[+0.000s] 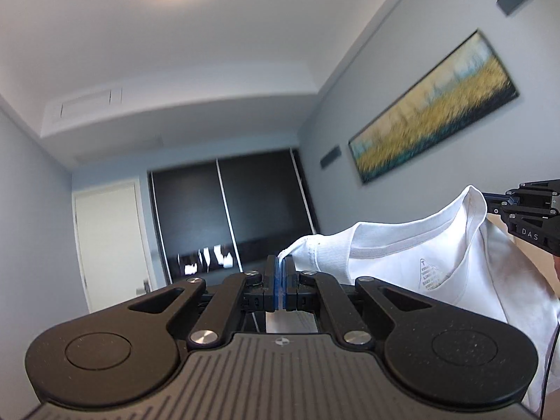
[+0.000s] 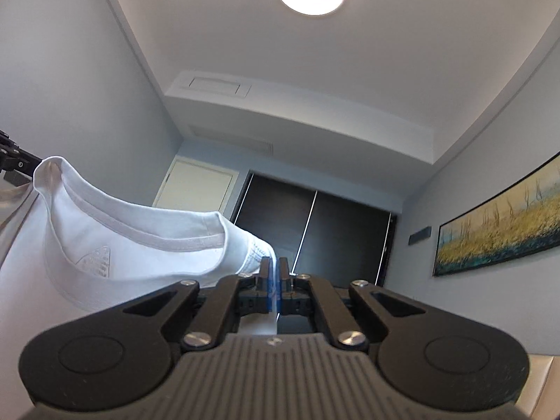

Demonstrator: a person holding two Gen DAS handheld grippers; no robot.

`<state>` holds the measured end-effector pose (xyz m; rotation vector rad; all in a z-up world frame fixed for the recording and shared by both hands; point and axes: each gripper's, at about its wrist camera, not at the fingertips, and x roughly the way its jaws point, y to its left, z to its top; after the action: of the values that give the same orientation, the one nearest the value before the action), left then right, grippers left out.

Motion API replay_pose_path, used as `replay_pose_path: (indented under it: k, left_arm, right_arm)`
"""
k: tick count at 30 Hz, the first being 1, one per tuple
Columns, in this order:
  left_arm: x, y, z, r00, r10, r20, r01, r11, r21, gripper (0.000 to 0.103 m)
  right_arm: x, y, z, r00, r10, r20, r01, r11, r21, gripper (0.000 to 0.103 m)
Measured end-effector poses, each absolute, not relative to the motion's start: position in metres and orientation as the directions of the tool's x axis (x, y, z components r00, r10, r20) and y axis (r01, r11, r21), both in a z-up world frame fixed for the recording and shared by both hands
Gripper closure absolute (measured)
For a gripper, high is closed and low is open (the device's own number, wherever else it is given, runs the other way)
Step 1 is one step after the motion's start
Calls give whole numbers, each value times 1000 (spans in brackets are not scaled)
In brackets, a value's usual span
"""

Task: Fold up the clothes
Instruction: 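Raise the T-shirt high by its shoulders with both grippers to shake it out, then lay the T-shirt flat on the bed and open both grippers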

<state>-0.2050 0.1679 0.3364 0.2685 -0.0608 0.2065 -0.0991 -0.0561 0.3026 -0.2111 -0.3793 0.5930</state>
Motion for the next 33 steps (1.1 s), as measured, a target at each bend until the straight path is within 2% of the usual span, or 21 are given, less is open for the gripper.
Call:
replay_pose_path:
  k: [8,14,25,33]
  left_arm:
    - [-86,233,255,937,286,-199,-234,940,247,103]
    - [-5,275,188,874,313,-372,-236,942,237,103]
    - [111,352,75,764,342,-547,-269,940,211,103]
    - [176,390,-8,687,291,-666,-270,953,138,102]
  right_arm:
    - [15,22,220,818,576,-6,-549,777,-307,101]
    - [104,73,148,825,528,-199,-564,766,-307,101]
    - [228,167,42,812,431,-393,-558,770,-308,101]
    - [280,201,-52,764,373,-526,-579,756,-305,101]
